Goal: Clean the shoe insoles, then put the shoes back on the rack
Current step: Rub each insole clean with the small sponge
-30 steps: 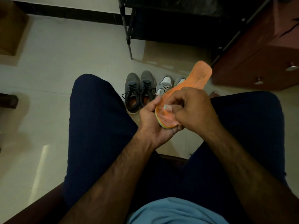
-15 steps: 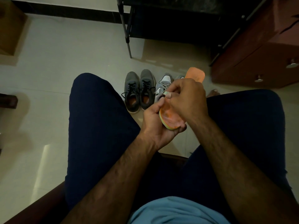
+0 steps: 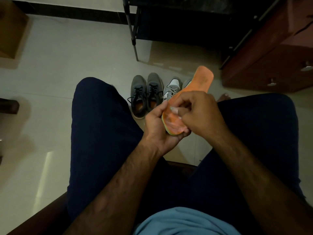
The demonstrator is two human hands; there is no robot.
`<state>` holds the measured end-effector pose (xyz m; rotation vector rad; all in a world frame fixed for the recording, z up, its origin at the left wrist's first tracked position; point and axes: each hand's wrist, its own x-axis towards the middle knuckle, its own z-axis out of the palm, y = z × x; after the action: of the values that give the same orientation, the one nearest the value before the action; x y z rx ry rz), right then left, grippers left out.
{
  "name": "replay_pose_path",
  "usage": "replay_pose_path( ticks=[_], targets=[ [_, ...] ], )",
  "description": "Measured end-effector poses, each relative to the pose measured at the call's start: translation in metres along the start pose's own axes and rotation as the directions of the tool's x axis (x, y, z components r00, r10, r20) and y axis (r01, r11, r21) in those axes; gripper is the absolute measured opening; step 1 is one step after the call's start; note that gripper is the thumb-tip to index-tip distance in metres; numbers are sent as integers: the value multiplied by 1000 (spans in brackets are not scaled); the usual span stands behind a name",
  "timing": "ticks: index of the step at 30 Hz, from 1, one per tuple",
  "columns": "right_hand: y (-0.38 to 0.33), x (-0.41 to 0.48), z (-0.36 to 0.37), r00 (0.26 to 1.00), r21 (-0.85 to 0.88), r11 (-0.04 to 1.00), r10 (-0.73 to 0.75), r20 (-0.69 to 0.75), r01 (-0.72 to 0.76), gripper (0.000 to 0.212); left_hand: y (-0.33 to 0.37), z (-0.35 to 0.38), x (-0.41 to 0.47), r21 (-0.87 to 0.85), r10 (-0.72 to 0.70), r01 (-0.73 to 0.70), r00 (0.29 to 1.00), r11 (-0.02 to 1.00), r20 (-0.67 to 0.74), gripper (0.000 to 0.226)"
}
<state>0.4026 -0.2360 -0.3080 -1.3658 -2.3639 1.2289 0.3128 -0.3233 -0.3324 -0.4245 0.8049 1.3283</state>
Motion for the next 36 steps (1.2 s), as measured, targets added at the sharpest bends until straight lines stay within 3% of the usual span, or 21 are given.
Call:
replay_pose_path(
  ticks=[4, 7, 10, 14, 16, 20, 24, 26, 29, 33, 36],
  targets=[
    [7, 9, -21, 987, -133, 980, -142, 74, 150, 13, 3, 2, 3, 89, -1, 3, 1000, 996, -18, 51],
    [14, 27, -39, 983, -175, 974, -119, 139, 143, 16, 10, 1, 0, 174, 38, -33, 999, 984, -25, 57],
    [26, 29, -34, 981, 28, 998, -55, 184, 51, 8, 25, -3, -2, 184, 156, -148, 987, 972, -27, 55],
    [32, 24, -12, 997, 264, 963, 70, -41, -57, 6, 34, -4, 2, 162, 274, -265, 961, 951, -39, 75],
    [26, 20, -3, 989, 387, 917, 134, -68, -98, 6, 34, -4, 6, 155, 319, -310, 947, 938, -38, 80],
    [10, 12, 7, 983, 462, 878, 172, -60, -126, 7, 34, -1, 15, -60, 348, -344, 934, 937, 77, 80],
    [3, 13, 17, 973, 330, 940, 154, -171, -91, 6, 32, -2, 23, -182, 270, -227, 928, 957, 258, 82],
    [3, 14, 23, 966, 103, 993, 79, -247, -55, 8, 30, -4, 24, -195, 247, -192, 916, 962, 316, 79],
    [1, 18, 24, 951, -185, 982, -23, -308, -37, 7, 29, -5, 22, -194, 245, -191, 916, 962, 317, 75],
    [4, 36, 18, 935, -166, 986, -62, -349, 4, 3, 27, -5, 22, -141, 246, -215, 932, 966, 266, 79],
    [-6, 35, 19, 959, -97, 995, -57, -277, 31, 7, 26, -6, 24, -123, 212, -185, 938, 975, 275, 86]
  ],
)
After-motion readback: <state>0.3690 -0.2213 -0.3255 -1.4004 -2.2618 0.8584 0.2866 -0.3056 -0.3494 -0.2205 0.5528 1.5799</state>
